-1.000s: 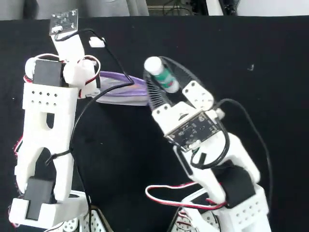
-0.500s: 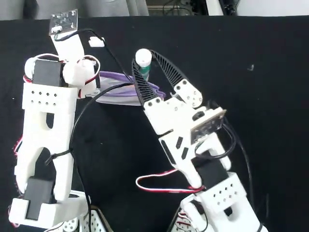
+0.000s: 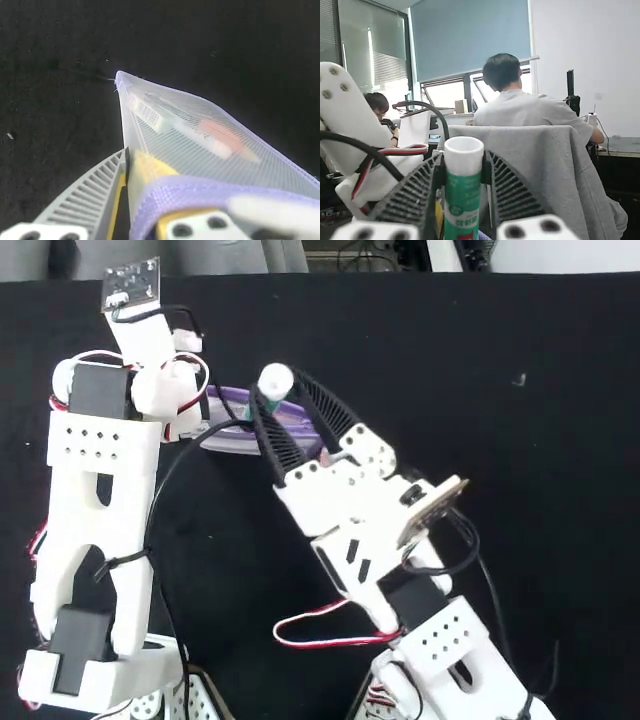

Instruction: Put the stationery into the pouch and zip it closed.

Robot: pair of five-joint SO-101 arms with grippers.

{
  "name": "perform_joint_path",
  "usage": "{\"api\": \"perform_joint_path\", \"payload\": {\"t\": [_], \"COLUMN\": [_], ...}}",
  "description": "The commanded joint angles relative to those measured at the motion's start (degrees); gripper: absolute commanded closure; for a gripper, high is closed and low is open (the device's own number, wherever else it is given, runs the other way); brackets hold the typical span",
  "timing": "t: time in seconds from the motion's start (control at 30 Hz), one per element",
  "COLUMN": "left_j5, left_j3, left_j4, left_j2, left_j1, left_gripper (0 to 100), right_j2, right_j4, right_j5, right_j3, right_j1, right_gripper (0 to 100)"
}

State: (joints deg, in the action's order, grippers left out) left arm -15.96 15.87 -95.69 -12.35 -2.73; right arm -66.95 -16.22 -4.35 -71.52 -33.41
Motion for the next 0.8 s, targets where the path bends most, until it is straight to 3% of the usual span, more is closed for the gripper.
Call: {"api": "perform_joint_path", "payload": {"t": [0.0,0.4,0.6,0.77], "left_j5": [-0.79,-0.7,-0.7,-0.7], "left_j3": [0.66,-0.04,-0.84,-0.84], "left_j4": [1.23,0.97,1.14,1.14], "left_j2": [-0.79,-0.53,-0.97,-0.97], "left_j1": [-0.66,0.31,0.92,0.92], "left_gripper": [97,97,97,97], "right_j2": [1.19,14.73,14.81,14.81], "right_j4": [-3.6,-12.84,-12.75,-12.75], "right_j5": [-0.62,-0.62,-0.62,-0.62], "right_j3": [-0.31,-0.13,-0.48,-0.4], "right_j1": [-1.23,-0.79,-0.88,-0.88], "right_gripper": [98.7,97.3,78.3,78.3]}}
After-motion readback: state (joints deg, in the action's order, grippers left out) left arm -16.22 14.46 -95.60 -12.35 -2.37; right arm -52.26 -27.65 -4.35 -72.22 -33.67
